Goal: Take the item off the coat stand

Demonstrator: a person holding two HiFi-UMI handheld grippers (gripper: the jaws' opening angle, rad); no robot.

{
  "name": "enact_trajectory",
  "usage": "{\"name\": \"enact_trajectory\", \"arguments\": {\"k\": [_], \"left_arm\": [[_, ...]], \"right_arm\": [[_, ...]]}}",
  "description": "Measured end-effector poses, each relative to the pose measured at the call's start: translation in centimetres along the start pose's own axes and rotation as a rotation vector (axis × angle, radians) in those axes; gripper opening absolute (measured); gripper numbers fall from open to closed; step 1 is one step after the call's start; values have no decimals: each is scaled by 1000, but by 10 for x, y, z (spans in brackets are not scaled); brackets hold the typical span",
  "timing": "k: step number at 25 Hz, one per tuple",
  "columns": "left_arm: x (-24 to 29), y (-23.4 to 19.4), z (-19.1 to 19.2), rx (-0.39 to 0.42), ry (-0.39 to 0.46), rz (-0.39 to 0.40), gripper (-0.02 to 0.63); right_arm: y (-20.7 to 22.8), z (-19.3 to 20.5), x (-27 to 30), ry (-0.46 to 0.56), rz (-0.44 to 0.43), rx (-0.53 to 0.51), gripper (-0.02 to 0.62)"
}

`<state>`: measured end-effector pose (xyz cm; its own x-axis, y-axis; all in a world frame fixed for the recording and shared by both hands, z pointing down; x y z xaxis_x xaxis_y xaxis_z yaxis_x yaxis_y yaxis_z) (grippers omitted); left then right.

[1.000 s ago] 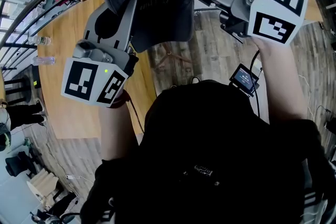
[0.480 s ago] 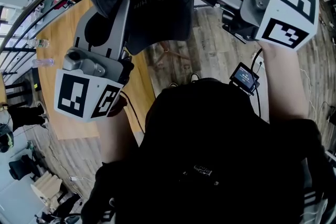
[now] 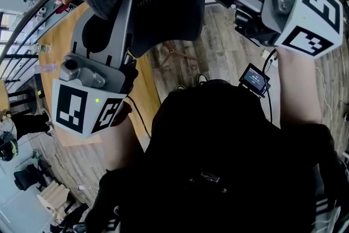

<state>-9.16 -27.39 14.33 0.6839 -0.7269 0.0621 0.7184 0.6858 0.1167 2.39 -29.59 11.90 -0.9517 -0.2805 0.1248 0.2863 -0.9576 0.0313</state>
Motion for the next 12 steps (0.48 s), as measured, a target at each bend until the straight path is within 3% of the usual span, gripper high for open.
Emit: {"name": "enact_trajectory", "arguments": {"k": [12], "left_arm": [[47, 10, 10, -25, 11, 180, 18]], "right_arm": [[15, 17, -33, -27, 151, 44, 34]]}}
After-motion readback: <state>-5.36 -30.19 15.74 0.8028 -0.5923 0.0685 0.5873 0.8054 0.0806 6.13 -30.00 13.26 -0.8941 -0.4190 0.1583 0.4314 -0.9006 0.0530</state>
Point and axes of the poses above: the fingertips, and each gripper's own axes: x forward along the fingers, y to its right, z out of its underside, the point moved 3 cm from there along -x, backward along the fingers, and after that the axes turned 9 degrees about -y, right-handed, at the moved point
